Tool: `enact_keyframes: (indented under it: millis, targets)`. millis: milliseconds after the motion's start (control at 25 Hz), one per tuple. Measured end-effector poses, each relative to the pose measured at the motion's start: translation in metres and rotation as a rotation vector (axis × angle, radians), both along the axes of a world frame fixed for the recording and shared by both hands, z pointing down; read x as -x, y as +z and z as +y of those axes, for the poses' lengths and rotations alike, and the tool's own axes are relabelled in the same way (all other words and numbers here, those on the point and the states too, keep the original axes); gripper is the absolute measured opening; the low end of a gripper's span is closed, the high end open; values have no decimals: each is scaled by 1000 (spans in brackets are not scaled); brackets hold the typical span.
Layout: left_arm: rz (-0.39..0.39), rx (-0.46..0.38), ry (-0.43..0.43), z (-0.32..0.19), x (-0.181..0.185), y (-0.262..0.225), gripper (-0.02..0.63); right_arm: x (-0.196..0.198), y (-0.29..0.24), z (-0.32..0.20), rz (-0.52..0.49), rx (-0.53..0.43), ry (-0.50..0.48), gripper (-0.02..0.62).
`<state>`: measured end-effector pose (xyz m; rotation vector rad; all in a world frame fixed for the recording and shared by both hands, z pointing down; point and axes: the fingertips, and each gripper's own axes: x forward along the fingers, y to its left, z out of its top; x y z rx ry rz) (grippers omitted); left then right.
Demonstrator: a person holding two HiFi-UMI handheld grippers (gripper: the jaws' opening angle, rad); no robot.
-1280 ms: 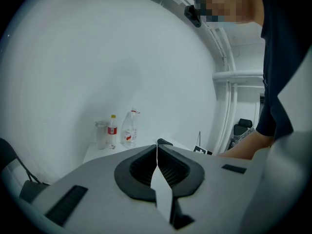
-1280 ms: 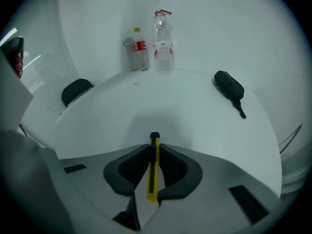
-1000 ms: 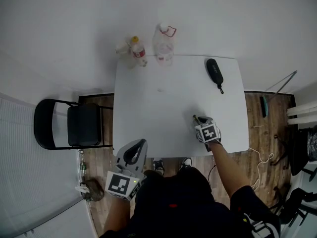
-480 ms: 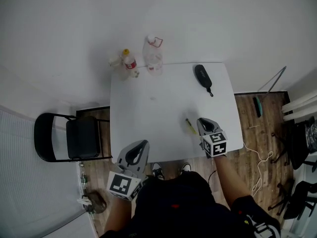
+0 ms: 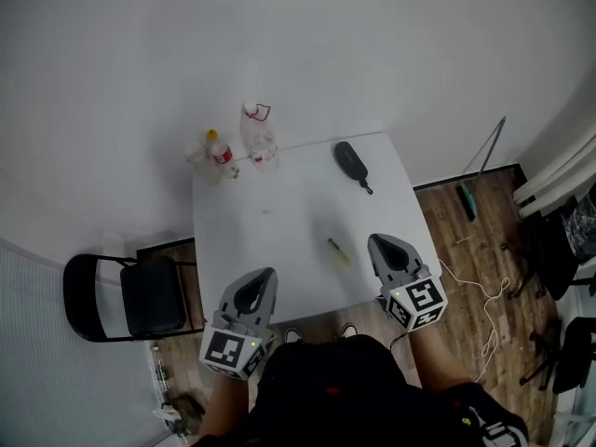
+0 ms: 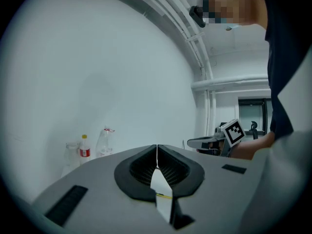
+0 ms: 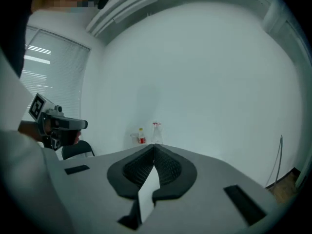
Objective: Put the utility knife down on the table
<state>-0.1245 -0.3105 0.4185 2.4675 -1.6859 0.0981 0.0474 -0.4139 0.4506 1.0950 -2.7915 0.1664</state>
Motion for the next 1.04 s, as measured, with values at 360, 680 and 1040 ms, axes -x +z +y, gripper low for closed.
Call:
enact_keyframes:
  millis: [360, 680, 1040]
  targets:
    - [15, -57, 33, -10, -18, -25, 25, -21, -78, 30, -52, -187, 14, 21]
    - [7, -49, 56, -11, -26, -24, 25, -22, -78, 34, -48, -180, 9, 21]
    - [0, -37, 56, -8, -26, -22, 25, -14, -68, 37, -23, -133, -19, 22]
